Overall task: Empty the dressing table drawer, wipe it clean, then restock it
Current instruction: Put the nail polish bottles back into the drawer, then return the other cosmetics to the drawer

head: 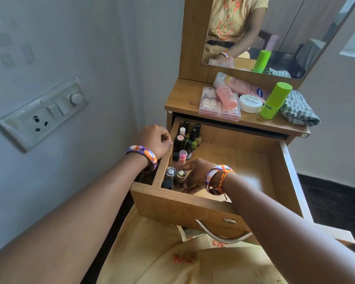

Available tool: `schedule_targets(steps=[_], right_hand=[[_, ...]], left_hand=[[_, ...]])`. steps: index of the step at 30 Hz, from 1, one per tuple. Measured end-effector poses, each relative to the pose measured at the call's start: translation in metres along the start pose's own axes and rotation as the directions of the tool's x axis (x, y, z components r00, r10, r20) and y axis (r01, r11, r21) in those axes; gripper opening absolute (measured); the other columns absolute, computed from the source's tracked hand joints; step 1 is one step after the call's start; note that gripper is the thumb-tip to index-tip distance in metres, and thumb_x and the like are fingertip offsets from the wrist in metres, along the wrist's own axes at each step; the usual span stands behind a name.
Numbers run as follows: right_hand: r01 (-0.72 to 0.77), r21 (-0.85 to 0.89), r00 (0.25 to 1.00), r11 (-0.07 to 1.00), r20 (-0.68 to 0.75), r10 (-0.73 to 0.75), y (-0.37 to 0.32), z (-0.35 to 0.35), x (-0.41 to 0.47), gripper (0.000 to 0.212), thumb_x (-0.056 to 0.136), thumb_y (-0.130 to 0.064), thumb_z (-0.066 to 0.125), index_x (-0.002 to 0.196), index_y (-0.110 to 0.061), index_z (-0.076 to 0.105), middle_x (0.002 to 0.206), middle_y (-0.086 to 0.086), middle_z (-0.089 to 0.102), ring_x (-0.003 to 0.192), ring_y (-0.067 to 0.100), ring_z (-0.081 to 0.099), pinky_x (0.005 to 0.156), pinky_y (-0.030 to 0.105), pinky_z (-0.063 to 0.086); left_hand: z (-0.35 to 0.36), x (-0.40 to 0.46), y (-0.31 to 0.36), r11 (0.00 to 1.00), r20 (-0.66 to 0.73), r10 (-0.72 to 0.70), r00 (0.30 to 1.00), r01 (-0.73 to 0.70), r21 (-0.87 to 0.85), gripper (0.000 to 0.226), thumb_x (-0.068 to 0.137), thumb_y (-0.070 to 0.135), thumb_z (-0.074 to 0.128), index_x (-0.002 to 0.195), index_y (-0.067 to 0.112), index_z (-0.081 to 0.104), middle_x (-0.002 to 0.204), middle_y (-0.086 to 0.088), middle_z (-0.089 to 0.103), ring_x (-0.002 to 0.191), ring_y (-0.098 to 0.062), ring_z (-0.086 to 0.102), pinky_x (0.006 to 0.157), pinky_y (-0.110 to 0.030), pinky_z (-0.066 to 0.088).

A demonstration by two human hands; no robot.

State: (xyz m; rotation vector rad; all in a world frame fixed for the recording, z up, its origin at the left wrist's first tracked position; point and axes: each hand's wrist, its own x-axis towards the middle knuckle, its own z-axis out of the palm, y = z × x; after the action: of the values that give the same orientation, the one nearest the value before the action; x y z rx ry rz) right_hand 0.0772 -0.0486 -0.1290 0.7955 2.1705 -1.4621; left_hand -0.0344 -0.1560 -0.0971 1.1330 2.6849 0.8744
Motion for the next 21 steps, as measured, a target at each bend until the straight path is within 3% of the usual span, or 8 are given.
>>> schedule_targets(steps=[11,16,21], right_hand=[[0.015,-0.1,1.0,0.995,-0.008,-0.016,0.002,0.0,0.002,0.061,0.081,0.01,0.059,0.135,-0.017,0.048,0.122,0.021,0.06,0.067,0.017,0.064,0.05,0.017,0.055],[0.024,-0.213,0.999,0.977,-0.043,-0.033,0.001,-0.004,-0.001,0.059,0.08,0.006,0.063,0.132,-0.021,0.052,0.112,0.018,0.067,0.083,0.023,0.069,0.055,0.018,0.055],[-0.03,-0.311,0.998,0.95,-0.069,0.009,-0.007,-0.034,-0.022,0.044,0.08,0.001,0.065,0.122,-0.011,0.059,0.105,0.018,0.071,0.087,0.025,0.071,0.066,0.024,0.058]], left_hand=[[-0.001,0.001,0.0,1.0,0.011,-0.003,1.0,0.003,0.019,0.015,0.089,0.013,0.059,0.093,0.005,0.071,0.096,-0.011,0.07,0.077,-0.013,0.055,0.068,-0.021,0.042],[-0.006,0.002,0.006,0.998,0.011,0.026,1.0,-0.026,0.052,0.016,0.09,0.014,0.057,0.095,0.005,0.07,0.097,-0.01,0.07,0.077,-0.012,0.054,0.067,-0.02,0.04],[-0.017,0.018,0.025,0.994,-0.021,0.101,0.995,-0.1,0.047,0.013,0.089,0.018,0.059,0.092,0.011,0.07,0.094,-0.005,0.069,0.078,-0.014,0.058,0.068,-0.022,0.044]])
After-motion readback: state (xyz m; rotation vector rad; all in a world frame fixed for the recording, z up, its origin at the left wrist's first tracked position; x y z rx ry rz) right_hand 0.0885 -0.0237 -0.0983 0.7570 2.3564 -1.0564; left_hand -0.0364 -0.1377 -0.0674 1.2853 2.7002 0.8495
